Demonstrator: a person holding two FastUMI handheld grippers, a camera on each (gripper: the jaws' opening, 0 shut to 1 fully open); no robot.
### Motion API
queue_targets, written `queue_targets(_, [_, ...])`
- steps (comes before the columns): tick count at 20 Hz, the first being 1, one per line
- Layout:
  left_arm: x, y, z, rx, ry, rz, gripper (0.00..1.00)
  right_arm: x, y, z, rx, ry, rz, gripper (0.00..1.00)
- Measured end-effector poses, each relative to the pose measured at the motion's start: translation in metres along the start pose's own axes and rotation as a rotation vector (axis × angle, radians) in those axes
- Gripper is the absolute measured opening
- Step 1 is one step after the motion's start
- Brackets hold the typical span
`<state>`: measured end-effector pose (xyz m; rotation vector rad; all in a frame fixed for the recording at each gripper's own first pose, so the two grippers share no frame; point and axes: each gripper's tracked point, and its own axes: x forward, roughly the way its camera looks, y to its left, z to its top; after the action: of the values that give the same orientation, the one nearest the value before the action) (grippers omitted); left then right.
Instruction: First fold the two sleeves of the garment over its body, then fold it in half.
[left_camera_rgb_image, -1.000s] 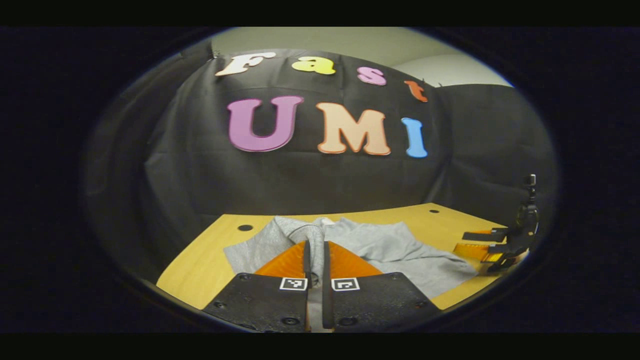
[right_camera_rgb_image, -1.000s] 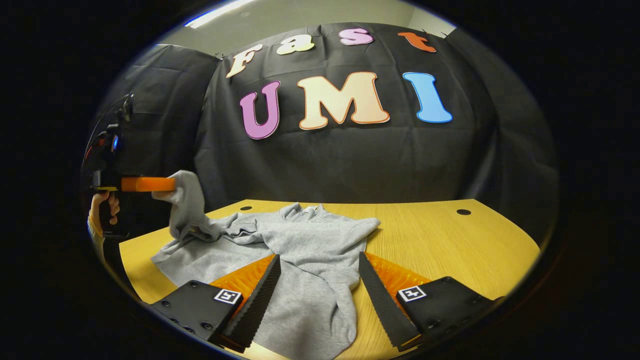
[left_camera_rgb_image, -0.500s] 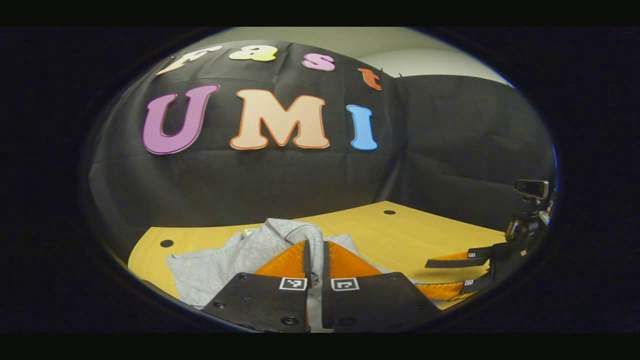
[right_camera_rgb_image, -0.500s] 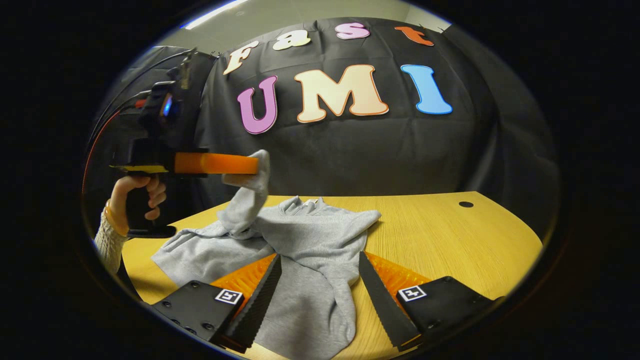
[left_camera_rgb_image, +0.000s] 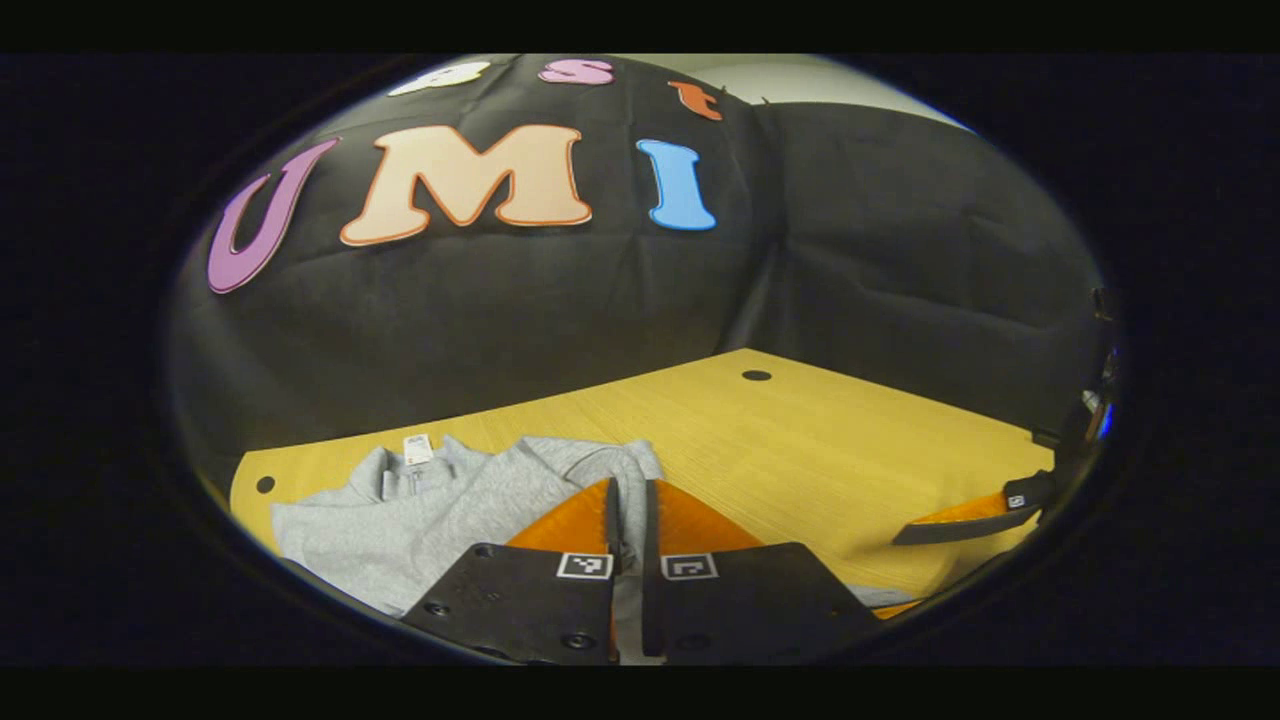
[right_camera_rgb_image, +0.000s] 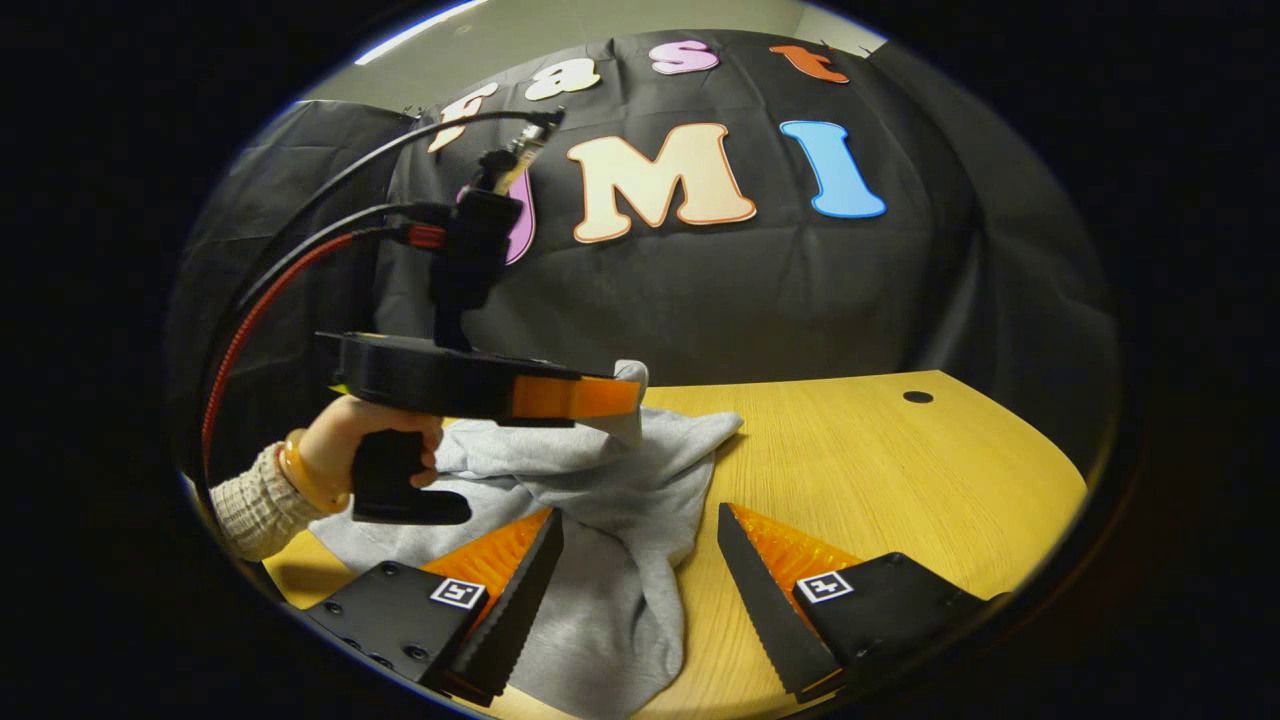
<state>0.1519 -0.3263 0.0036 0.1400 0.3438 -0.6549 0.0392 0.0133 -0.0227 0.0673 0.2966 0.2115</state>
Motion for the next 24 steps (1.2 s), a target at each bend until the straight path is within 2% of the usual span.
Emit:
queue_targets(4, [0.023, -0.006, -0.009, 0.019, 0.034, 0.006, 0.03, -0.008, -0.009, -0.001, 0.006, 0.008, -0.024, 0.97])
queue_targets(6, [0.026, -0.008, -0.014, 0.023, 0.049, 0.001, 0.07, -0.010, -0.011, -0.002, 0.011, 0.009, -0.029, 0.98])
queue_targets(8, [0.024, -0.012, -0.013, 0.006, 0.049, -0.029, 0.16, -0.011, -0.009, -0.003, 0.018, 0.019, -0.028, 0.98])
queue_targets(10, [0.008, -0.003, -0.003, -0.008, 0.014, -0.019, 0.70, -0.012, -0.005, -0.003, 0.019, 0.024, -0.024, 0.98])
queue_targets(11, [0.000, 0.008, 0.004, -0.006, -0.009, 0.014, 0.96, -0.012, -0.002, -0.003, 0.023, 0.024, -0.021, 0.98])
queue_targets(17, [-0.091, 0.070, 0.026, -0.007, -0.103, 0.125, 0.95, -0.017, 0.020, -0.005, 0.038, 0.038, 0.011, 0.98])
queue_targets(21, [-0.167, 0.097, -0.011, -0.025, -0.066, 0.176, 0.95, -0.026, 0.033, -0.018, 0.015, 0.084, 0.018, 0.98])
queue_targets(22, [-0.185, 0.105, -0.022, -0.036, -0.055, 0.192, 1.00, -0.029, 0.038, -0.021, 0.004, 0.093, 0.021, 0.98])
queue_targets(23, [-0.204, 0.112, -0.034, -0.053, -0.043, 0.207, 0.95, -0.031, 0.041, -0.026, -0.005, 0.106, 0.022, 0.98])
queue_targets(24, [-0.219, 0.116, -0.045, -0.067, -0.033, 0.220, 0.95, -0.035, 0.046, -0.032, -0.013, 0.123, 0.027, 0.98])
